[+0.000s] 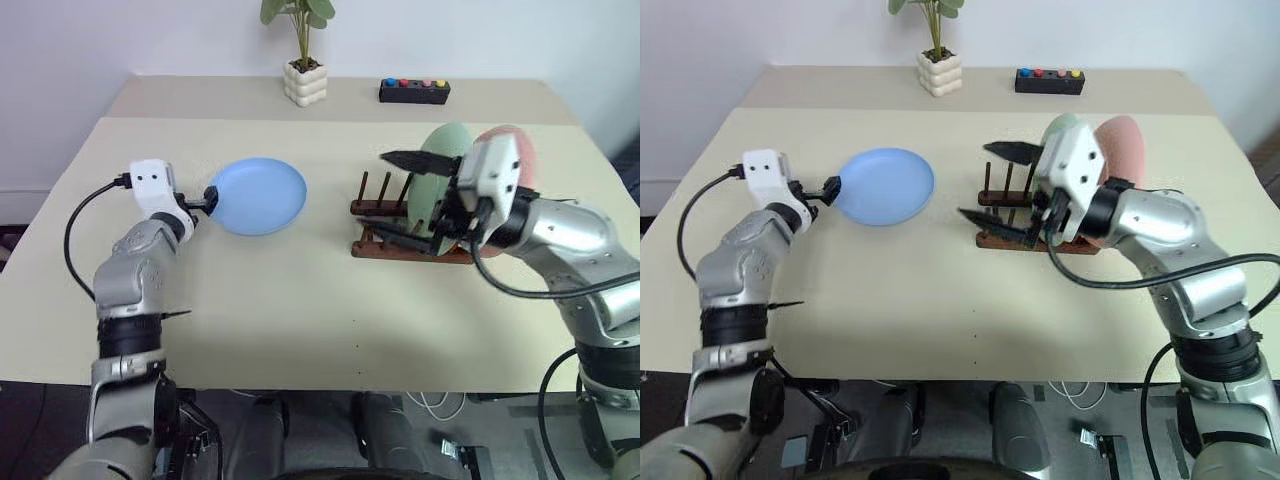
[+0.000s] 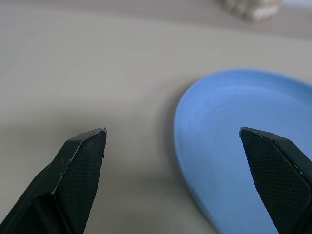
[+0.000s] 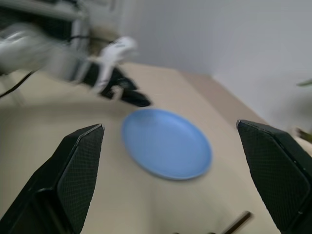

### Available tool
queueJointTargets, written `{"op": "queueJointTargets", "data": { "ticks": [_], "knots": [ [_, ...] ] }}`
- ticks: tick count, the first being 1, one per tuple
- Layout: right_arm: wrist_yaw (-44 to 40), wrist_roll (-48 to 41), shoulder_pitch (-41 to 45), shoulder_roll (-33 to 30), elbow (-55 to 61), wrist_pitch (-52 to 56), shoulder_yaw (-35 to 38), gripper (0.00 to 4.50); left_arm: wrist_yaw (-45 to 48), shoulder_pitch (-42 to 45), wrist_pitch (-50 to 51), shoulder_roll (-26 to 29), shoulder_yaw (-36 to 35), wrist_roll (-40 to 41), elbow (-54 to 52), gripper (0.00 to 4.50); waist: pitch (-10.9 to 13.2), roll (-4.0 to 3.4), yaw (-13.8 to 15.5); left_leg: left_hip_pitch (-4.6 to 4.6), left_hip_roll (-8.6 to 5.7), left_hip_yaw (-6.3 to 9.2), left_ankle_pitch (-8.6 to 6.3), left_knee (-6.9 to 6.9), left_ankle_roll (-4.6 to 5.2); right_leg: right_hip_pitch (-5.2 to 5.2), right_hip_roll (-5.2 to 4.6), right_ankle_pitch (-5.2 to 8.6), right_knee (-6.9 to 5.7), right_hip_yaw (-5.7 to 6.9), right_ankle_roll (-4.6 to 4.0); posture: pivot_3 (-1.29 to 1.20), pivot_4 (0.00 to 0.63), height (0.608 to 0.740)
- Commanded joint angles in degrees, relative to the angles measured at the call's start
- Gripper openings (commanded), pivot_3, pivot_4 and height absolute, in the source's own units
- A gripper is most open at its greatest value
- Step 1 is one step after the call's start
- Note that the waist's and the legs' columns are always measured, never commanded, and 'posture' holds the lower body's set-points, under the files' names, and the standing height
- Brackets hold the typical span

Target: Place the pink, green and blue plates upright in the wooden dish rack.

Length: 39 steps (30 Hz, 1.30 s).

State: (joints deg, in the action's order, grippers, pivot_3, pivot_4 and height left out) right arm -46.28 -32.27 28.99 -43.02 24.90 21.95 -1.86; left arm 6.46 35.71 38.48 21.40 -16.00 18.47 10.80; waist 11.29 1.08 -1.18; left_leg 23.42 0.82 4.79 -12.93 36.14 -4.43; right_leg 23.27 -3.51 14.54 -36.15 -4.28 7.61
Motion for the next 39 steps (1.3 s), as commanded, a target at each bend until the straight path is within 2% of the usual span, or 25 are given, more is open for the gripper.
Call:
{"op": "queueJointTargets", "data": {
  "ticks": [1, 6, 11, 14, 21, 27, 32, 35, 39],
  "knots": [
    [-1.66, 2.22, 0.11, 1.34, 0.15, -3.31, -0.11, 4.43, -1.61, 7.16, 0.79, 1.92, 0.61, -2.73, 9.31, 4.5, 0.0, 0.01, 0.19, -0.01, 0.0, 0.0, 0.0, -0.01, 0.0, 0.0, 0.01, 0.0, -0.01, 0.01, 0.0, 0.0, 0.15, 0.73],
    [-1.79, 3.82, -0.88, 2.66, 0.24, -3.88, 0.26, 4.43, -0.69, 14.35, 1.0, 2.6, 3.24, -5.7, 22.25, 4.5, 0.0, 0.01, 0.19, 0.0, 0.0, 0.04, 0.0, -0.03, 0.0, 0.01, 0.01, 0.0, -0.02, 0.04, 0.0, 0.0, 0.15, 0.73],
    [-1.4, 4.26, -2.21, 3.14, 1.08, -3.58, 1.05, 4.43, 1.81, 16.8, -0.39, 1.4, 3.86, -5.63, 26.9, 4.5, 0.0, 0.01, 0.17, 0.0, 0.0, 0.03, 0.0, -0.08, -0.01, 0.03, 0.0, 0.0, -0.03, 0.05, 0.01, 0.0, 0.15, 0.73],
    [-0.96, 4.62, -2.64, 3.39, 1.36, -3.51, 1.02, 4.5, 3.05, 16.93, -0.84, 0.89, 4.5, -5.86, 27.2, 3.67, 0.0, 0.01, 0.24, -0.01, 0.0, 0.04, 0.01, -0.06, -0.01, 0.03, 0.0, 0.0, -0.06, 0.05, 0.0, 0.0, 0.15, 0.73],
    [-0.83, 5.3, -2.67, 3.91, 1.15, -3.43, 0.74, 4.5, 2.11, 15.91, -1.83, 0.77, 3.48, -5.98, 25.73, 0.05, 0.0, 0.01, 0.21, 0.0, 0.0, 0.04, 0.01, -0.05, -0.01, 0.03, 0.0, 0.0, -0.06, 0.05, 0.01, 0.0, 0.15, 0.73],
    [-0.26, 11.14, -1.79, 3.87, -0.81, -5.79, -1.41, 4.5, 1.78, 14.11, -5.59, -0.13, 1.49, -4.36, 19.06, 0.05, -0.01, 0.01, 0.18, -0.02, 0.0, 0.04, 0.01, -0.05, -0.01, 0.01, 0.0, 0.0, -0.06, 0.05, 0.01, 0.0, 0.15, 0.73],
    [2.0, 22.34, 1.08, 4.53, -4.76, -12.04, -5.73, 4.5, 0.67, 9.79, -15.09, -5.35, -0.58, -0.94, -3.11, 0.05, 0.01, 0.03, 0.36, 0.03, 0.0, 0.02, 0.02, -0.04, -0.04, 0.06, -0.04, -0.01, -0.06, 0.04, 0.0, 0.0, 0.15, 0.73],
    [4.89, 31.4, 4.13, 6.25, -7.84, -18.79, -10.0, 4.5, -0.47, 7.6, -15.4, -6.92, 2.61, -2.68, -13.82, 0.05, 0.0, 0.02, 0.27, 0.03, 0.0, 0.02, 0.03, -0.06, -0.06, 0.07, -0.03, -0.01, -0.06, 0.04, 0.0, 0.0, 0.15, 0.73],
    [8.42, 39.4, 6.92, 9.3, -11.48, -24.86, -13.38, 4.5, -4.26, 6.64, -11.67, -9.05, 3.24, -2.48, -21.64, 0.05, 0.0, 0.02, 0.25, 0.0, 0.0, 0.01, 0.04, -0.06, -0.07, 0.05, -0.03, -0.01, -0.06, 0.03, 0.0, 0.0, 0.15, 0.73]
  ]
}}
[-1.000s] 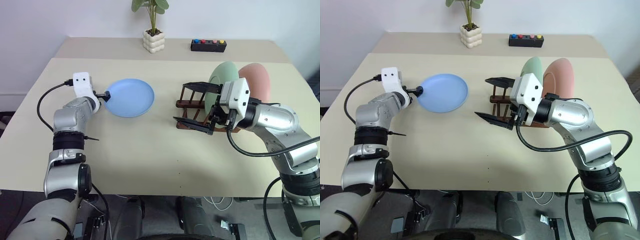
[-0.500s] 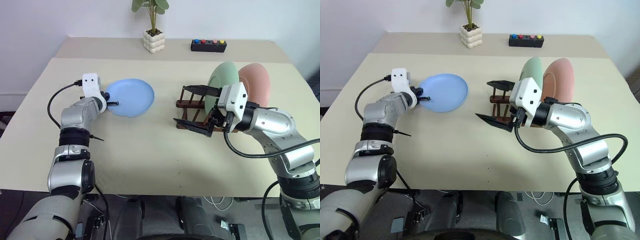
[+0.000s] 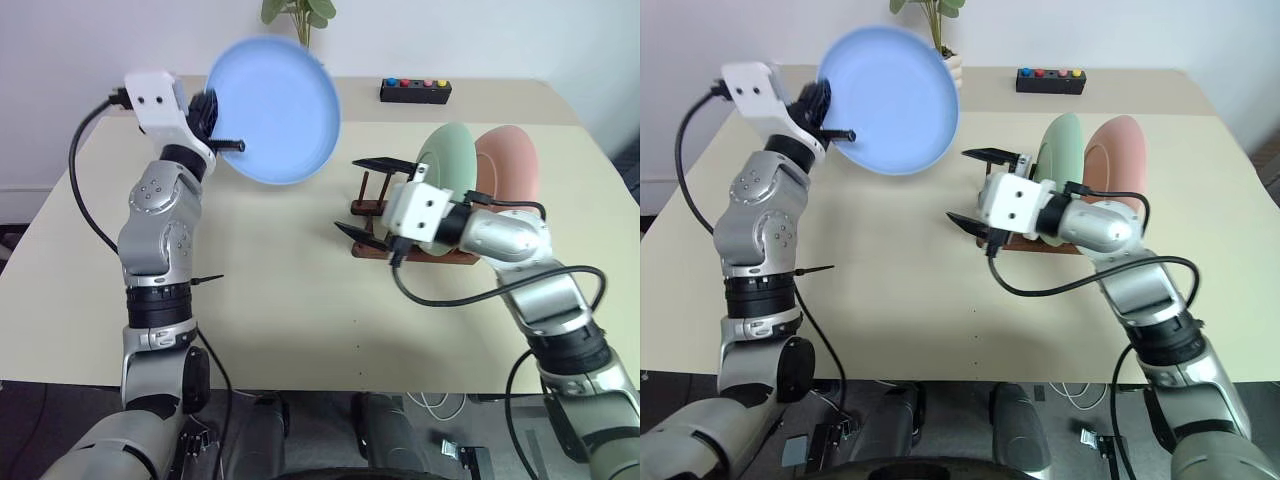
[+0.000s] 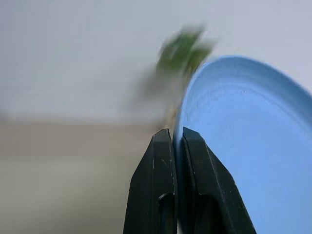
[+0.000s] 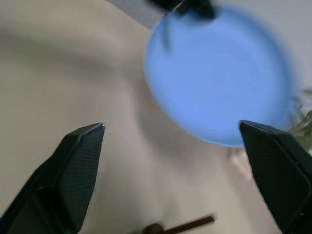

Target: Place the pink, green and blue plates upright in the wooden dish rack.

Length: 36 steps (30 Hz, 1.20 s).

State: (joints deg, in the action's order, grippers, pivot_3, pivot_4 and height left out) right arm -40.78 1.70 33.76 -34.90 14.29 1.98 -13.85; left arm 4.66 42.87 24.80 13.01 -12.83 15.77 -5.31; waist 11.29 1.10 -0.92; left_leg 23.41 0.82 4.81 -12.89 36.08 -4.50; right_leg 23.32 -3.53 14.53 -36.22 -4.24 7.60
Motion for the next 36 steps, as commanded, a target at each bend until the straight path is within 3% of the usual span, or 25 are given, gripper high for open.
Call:
{"op": "queueJointTargets", "data": {
  "ticks": [1, 6, 14, 17, 24, 34, 36],
  "knots": [
    [4.33, 8.92, 2.97, 1.51, -2.17, -7.33, -2.65, 4.5, -3.06, -0.84, 3.08, -0.87, 0.89, -0.29, -7.4, 0.05, 0.0, 0.0, -0.02, 0.0, 0.0, 0.0, 0.0, 0.01, 0.0, 0.0, 0.0, 0.0, -0.01, 0.0, 0.0, 0.0, 0.15, 0.73],
    [7.19, 16.22, 4.43, 2.43, -6.4, -14.1, -4.75, 4.5, -3.83, -2.27, 7.09, -0.26, 4.91, -2.89, -13.22, 0.05, 0.0, 0.01, 0.06, 0.0, 0.0, 0.01, 0.0, 0.02, 0.0, 0.0, 0.01, 0.0, -0.01, 0.0, 0.0, 0.0, 0.15, 0.73],
    [9.19, 21.05, 5.47, 5.26, -11.7, -17.9, -6.0, 4.5, -4.95, -3.22, 12.17, -4.33, 7.65, -1.73, -18.57, 0.05, 0.0, 0.01, -0.11, -0.01, -0.01, 0.01, 0.0, 0.02, 0.0, -0.03, 0.01, 0.0, 0.0, 0.0, -0.01, 0.0, 0.15, 0.73],
    [9.46, 22.23, 5.46, 5.87, -12.47, -18.38, -6.04, 3.65, -4.73, -3.12, 12.64, -4.4, 7.61, -1.74, -18.76, 0.0, 0.0, 0.01, -0.2, -0.01, -0.01, 0.01, 0.0, 0.02, 0.0, -0.02, 0.01, 0.0, -0.01, 0.0, -0.01, 0.0, 0.15, 0.73],
    [9.49, 23.43, 5.2, 6.6, -12.71, -18.92, -5.81, 0.05, -4.03, -3.18, 12.86, -3.85, 7.67, -1.97, -18.93, 0.0, 0.0, 0.01, -0.14, -0.01, -0.01, 0.01, 0.0, 0.02, 0.0, -0.03, 0.01, 0.0, 0.0, 0.0, -0.01, 0.0, 0.15, 0.73],
    [10.78, 25.63, 4.87, 7.0, -12.78, -19.76, -5.74, 0.05, -3.08, -3.58, 12.06, -5.17, 6.77, -0.2, -19.16, 0.0, 0.0, 0.01, -0.11, -0.01, -0.01, 0.01, 0.0, 0.03, 0.0, -0.03, 0.01, 0.0, 0.0, 0.0, -0.01, 0.0, 0.15, 0.73],
    [10.97, 25.76, 4.98, 7.02, -12.9, -19.9, -5.72, 0.0, -3.25, -3.11, 10.41, -5.93, 4.82, 0.96, -19.46, 0.68, 0.0, 0.01, -0.11, -0.01, -0.01, 0.01, 0.0, 0.03, 0.0, -0.03, 0.01, 0.0, 0.0, 0.0, -0.01, 0.0, 0.15, 0.73]
  ]
}}
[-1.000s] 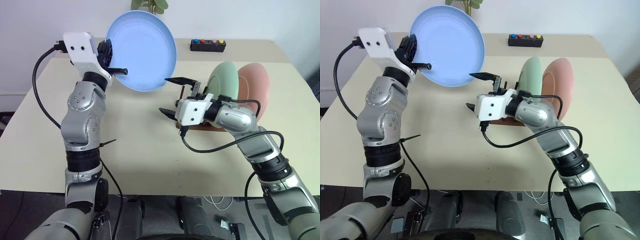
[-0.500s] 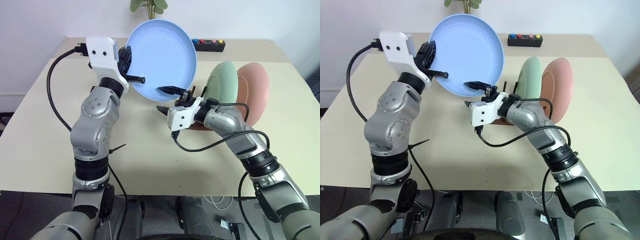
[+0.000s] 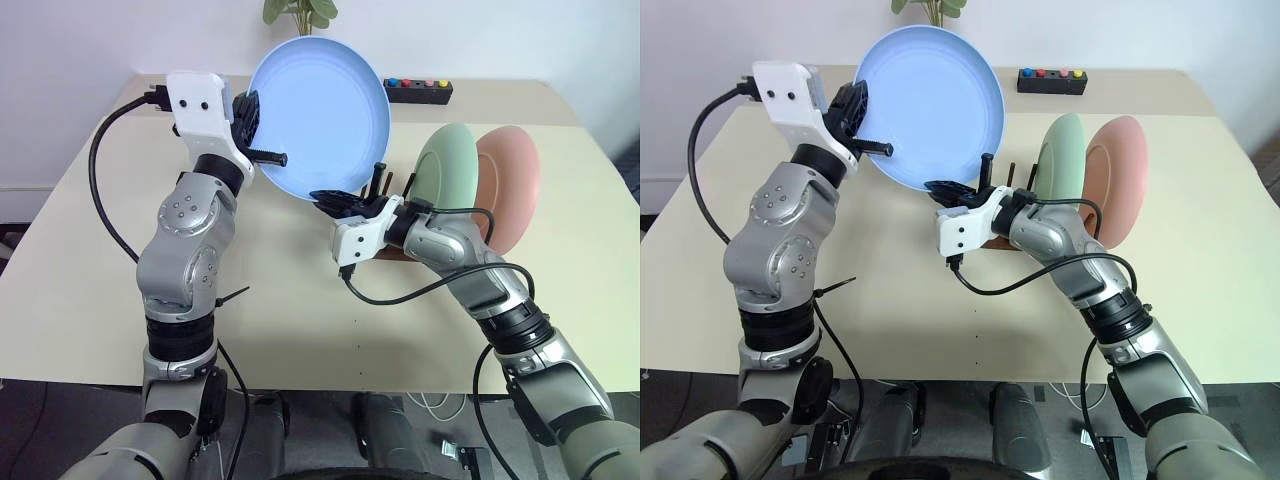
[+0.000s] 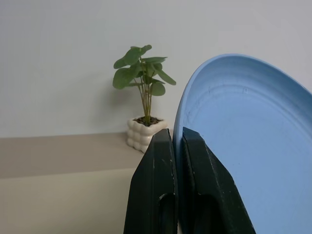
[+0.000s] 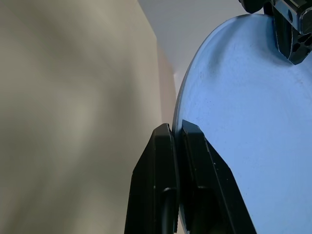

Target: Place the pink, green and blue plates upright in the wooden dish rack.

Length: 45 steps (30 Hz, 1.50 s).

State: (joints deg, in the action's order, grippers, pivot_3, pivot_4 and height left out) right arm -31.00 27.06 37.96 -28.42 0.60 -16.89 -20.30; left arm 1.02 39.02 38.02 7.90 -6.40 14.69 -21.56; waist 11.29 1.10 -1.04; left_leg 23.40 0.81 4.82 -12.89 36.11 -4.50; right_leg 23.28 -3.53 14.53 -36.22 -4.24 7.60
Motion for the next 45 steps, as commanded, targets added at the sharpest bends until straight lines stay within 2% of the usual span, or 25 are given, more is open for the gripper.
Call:
{"op": "queueJointTargets", "data": {
  "ticks": [1, 8, 11, 15, 20, 23, 29, 35, 41, 45],
  "knots": [
    [1.29, 0.46, 0.83, 0.54, 0.72, -1.11, 0.73, 0.0, 0.4, 0.95, -3.57, -1.09, -2.44, 2.52, -3.33, 0.97, 0.0, 0.0, 0.02, 0.0, 0.0, 0.0, 0.0, 0.0, 0.0, 0.0, 0.0, 0.0, 0.0, 0.0, 0.0, 0.0, 0.15, 0.73],
    [2.01, -1.23, 1.57, 1.32, 0.37, -1.93, 2.27, 0.0, -4.41, 3.9, -10.26, 1.38, -14.22, 4.35, -0.45, 4.48, 0.0, 0.0, -0.16, -0.02, 0.01, 0.0, 0.0, -0.03, 0.0, 0.01, 0.01, 0.0, 0.0, 0.0, -0.01, 0.0, 0.15, 0.73],
    [1.93, -8.12, 2.77, 3.3, 1.72, 0.23, 6.29, 0.0, -2.05, 1.1, -10.9, 6.83, -15.52, 2.25, 1.82, 4.48, 0.0, 0.0, -0.3, -0.02, 0.01, 0.0, 0.0, -0.03, 0.0, 0.01, 0.01, 0.0, 0.0, 0.0, -0.01, 0.0, 0.15, 0.73],
    [-2.2, -23.41, 3.89, 6.12, 6.73, 6.79, 12.02, 0.0, 3.04, -4.01, -10.8, 11.57, -14.51, 3.0, 3.58, 4.48, 0.0, 0.01, 0.14, -0.02, 0.0, 0.01, 0.0, 0.0, 0.0, -0.03, -0.01, -0.01, -0.01, 0.0, -0.01, 0.0, 0.15, 0.73],
    [-6.18, -47.85, 3.19, 7.03, 17.27, 27.61, 19.33, 0.0, 14.06, -14.35, -12.88, 15.94, -8.04, 2.93, 2.98, 4.48, 0.0, 0.0, 0.08, -0.02, 0.01, 0.03, -0.01, -0.02, 0.01, -0.05, -0.01, -0.01, -0.03, 0.01, -0.01, 0.0, 0.15, 0.73],
    [-3.12, -62.64, 2.04, 7.31, 21.9, 39.94, 24.86, 0.0, 20.98, -19.83, -13.21, 17.81, -2.66, 3.12, 1.2, 4.48, 0.0, 0.0, -0.02, -0.02, 0.02, 0.04, -0.01, -0.02, 0.01, -0.04, 0.0, -0.01, -0.05, 0.01, -0.05, 0.0, 0.15, 0.73],
    [3.55, -85.3, -2.56, 3.83, 25.79, 57.26, 33.78, 0.0, 32.91, -27.58, -12.42, 20.37, 5.18, 6.96, -4.06, 4.48, 0.0, -0.01, 0.0, -0.02, 0.04, 0.02, -0.02, -0.05, 0.03, -0.02, -0.01, 0.1, -0.04, 0.0, -0.26, 0.0, 0.15, 0.73],
    [11.96, -98.96, -4.32, 2.28, 23.92, 64.35, 37.55, 0.0, 37.59, -30.46, -11.03, 22.87, 8.72, 8.09, -6.51, 4.48, 0.0, -0.07, -0.22, -0.03, 0.06, -0.01, -0.02, -0.04, 0.04, 0.01, 0.03, 0.13, -0.04, -0.04, -0.3, 0.0, 0.15, 0.73],
    [19.45, -107.51, -4.23, 2.63, 22.84, 65.33, 38.6, 0.0, 37.02, -30.41, -10.99, 22.4, 8.63, 7.71, -6.53, 4.48, 0.0, -0.08, -0.14, -0.01, 0.08, -0.02, -0.02, -0.02, 0.05, 0.02, 0.04, 0.13, -0.03, -0.05, -0.3, 0.0, 0.15, 0.73],
    [22.44, -109.34, -5.33, 1.78, 22.36, 65.29, 37.95, 0.0, 36.93, -30.6, -11.0, 22.44, 8.74, 7.54, -6.63, 4.48, 0.0, -0.08, -0.11, -0.01, 0.08, -0.03, -0.02, -0.02, 0.05, 0.02, 0.05, 0.13, -0.03, -0.05, -0.31, 0.0, 0.15, 0.73]
  ]
}}
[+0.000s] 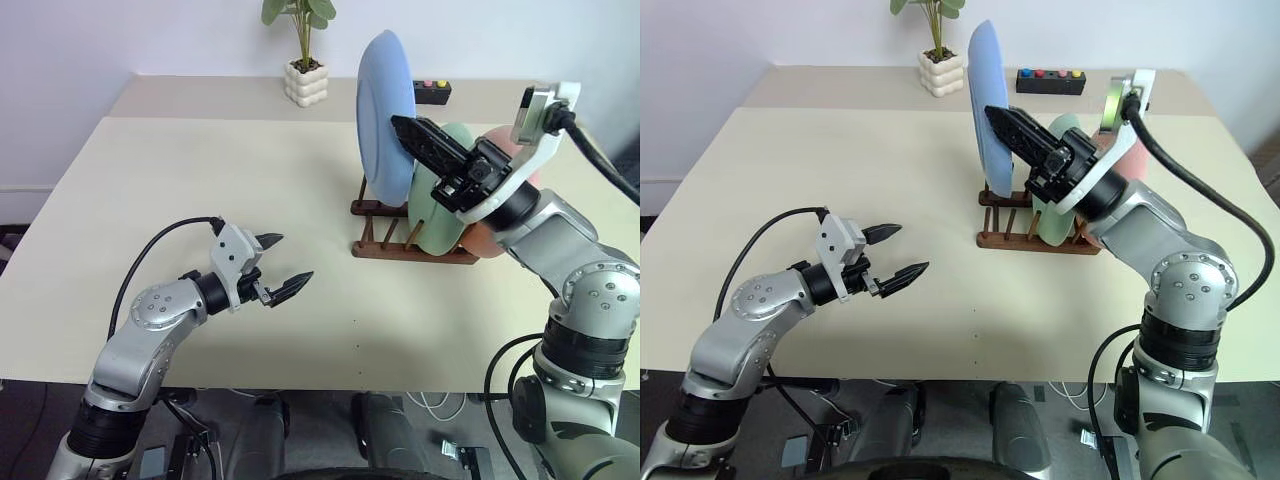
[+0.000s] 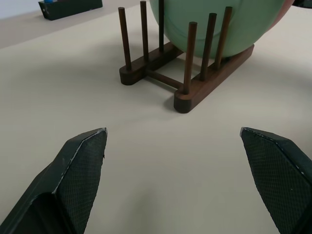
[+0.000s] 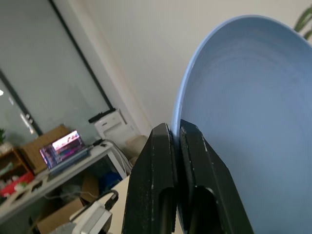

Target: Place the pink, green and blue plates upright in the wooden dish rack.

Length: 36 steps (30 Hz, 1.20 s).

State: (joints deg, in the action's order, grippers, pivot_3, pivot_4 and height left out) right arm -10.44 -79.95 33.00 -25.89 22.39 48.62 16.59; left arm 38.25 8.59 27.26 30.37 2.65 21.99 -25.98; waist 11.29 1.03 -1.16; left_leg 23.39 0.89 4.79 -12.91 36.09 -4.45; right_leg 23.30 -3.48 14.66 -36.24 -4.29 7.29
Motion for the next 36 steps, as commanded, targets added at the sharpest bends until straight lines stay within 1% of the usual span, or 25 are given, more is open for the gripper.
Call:
{"op": "queueJointTargets", "data": {
  "ticks": [1, 7, 13, 18, 21, 22, 24, 25, 28, 29, 36],
  "knots": [
    [2.72, -2.99, -0.48, -0.65, 0.23, -0.4, 1.11, 0.0, -0.37, -0.17, -0.27, -0.04, -0.31, 0.2, -2.21, 4.48, 0.0, 0.0, 0.03, 0.0, 0.0, 0.0, 0.0, 0.0, 0.0, 0.0, 0.0, 0.0, 0.0, 0.0, 0.0, 0.0, 0.15, 0.73],
    [7.0, -5.35, -1.09, -0.26, -2.28, -1.36, 1.78, 0.0, -0.59, -0.14, -0.6, -0.13, -0.07, -0.31, -1.93, 4.48, 0.0, 0.0, 0.0, 0.0, 0.0, -0.01, 0.0, -0.01, 0.0, 0.02, 0.01, 0.0, 0.01, -0.01, 0.0, 0.0, 0.15, 0.73],
    [11.1, -9.52, -1.81, -0.59, -3.82, -1.05, 1.81, 0.0, -0.83, -0.34, -0.66, -0.08, 0.22, -0.49, -1.96, 4.48, 0.0, 0.0, 0.02, 0.01, 0.0, -0.01, 0.0, -0.01, 0.0, 0.02, 0.01, 0.01, 0.02, -0.02, -0.01, 0.0, 0.15, 0.73],
    [11.67, -9.77, -2.19, -1.21, -3.92, -1.34, 1.34, 0.0, -1.01, -0.38, -0.84, -0.01, 0.49, -0.67, -1.82, 4.48, 0.0, 0.0, 0.03, 0.01, 0.0, -0.01, 0.0, -0.02, 0.01, 0.02, 0.0, 0.01, 0.02, -0.02, -0.01, 0.0, 0.15, 0.73],
    [12.24, -10.08, -2.29, -1.31, -4.07, -1.61, 1.29, 0.94, -1.03, -0.36, -0.98, 0.05, 0.6, -0.77, -1.73, 4.5, 0.0, 0.0, 0.03, 0.01, 0.0, -0.01, 0.0, -0.02, 0.01, 0.02, 0.01, 0.01, 0.03, -0.02, -0.02, 0.0, 0.15, 0.73],
    [12.38, -10.1, -2.3, -1.42, -4.09, -1.64, 1.28, 1.38, -1.05, -0.34, -0.95, 0.03, 0.59, -0.76, -1.77, 4.5, 0.0, 0.0, 0.02, 0.01, 0.0, -0.01, 0.0, -0.02, 0.01, 0.02, 0.01, 0.01, 0.03, -0.02, -0.02, 0.0, 0.15, 0.73],
    [12.35, -10.26, -2.32, -1.6, -4.01, -1.68, 1.32, 2.44, -1.08, -0.34, -0.99, 0.01, 0.59, -0.9, -1.71, 4.5, 0.0, 0.0, 0.01, 0.01, 0.0, -0.02, 0.0, -0.02, 0.01, 0.02, 0.01, 0.01, 0.03, -0.03, -0.02, 0.0, 0.15, 0.73],
    [12.37, -10.4, -2.3, -1.63, -3.98, -1.72, 1.34, 2.87, -1.08, -0.36, -1.0, -0.01, 0.61, -0.95, -1.68, 4.5, 0.0, -0.01, 0.01, 0.01, 0.0, -0.02, 0.0, -0.03, 0.01, 0.02, 0.01, 0.01, 0.03, -0.03, -0.02, 0.0, 0.15, 0.73],
    [12.42, -10.65, -2.18, -1.73, -3.73, -1.8, 1.22, 4.4, -1.12, -0.38, -1.08, -0.08, 0.66, -1.18, -1.62, 4.5, 0.0, -0.01, 0.0, 0.01, 0.0, -0.02, -0.01, -0.03, 0.01, 0.03, 0.01, 0.01, 0.04, -0.04, -0.02, 0.0, 0.15, 0.73],
    [12.51, -10.65, -2.14, -1.74, -3.66, -1.83, 1.16, 4.46, -1.12, -0.39, -1.07, -0.12, 0.67, -1.21, -1.62, 4.5, 0.0, -0.01, 0.0, 0.01, 0.0, -0.02, -0.01, -0.03, 0.01, 0.03, 0.01, 0.02, 0.03, -0.03, -0.02, 0.0, 0.15, 0.73],
    [12.39, -10.21, -1.92, -1.92, -3.26, -1.96, 0.78, 4.46, -1.12, -0.48, -1.22, -0.23, 0.75, -1.62, -1.5, 4.5, 0.0, -0.01, 0.01, 0.03, 0.0, -0.02, -0.01, -0.04, 0.01, 0.04, 0.01, 0.02, 0.07, -0.04, -0.03, 0.0, 0.15, 0.73]
  ]
}}
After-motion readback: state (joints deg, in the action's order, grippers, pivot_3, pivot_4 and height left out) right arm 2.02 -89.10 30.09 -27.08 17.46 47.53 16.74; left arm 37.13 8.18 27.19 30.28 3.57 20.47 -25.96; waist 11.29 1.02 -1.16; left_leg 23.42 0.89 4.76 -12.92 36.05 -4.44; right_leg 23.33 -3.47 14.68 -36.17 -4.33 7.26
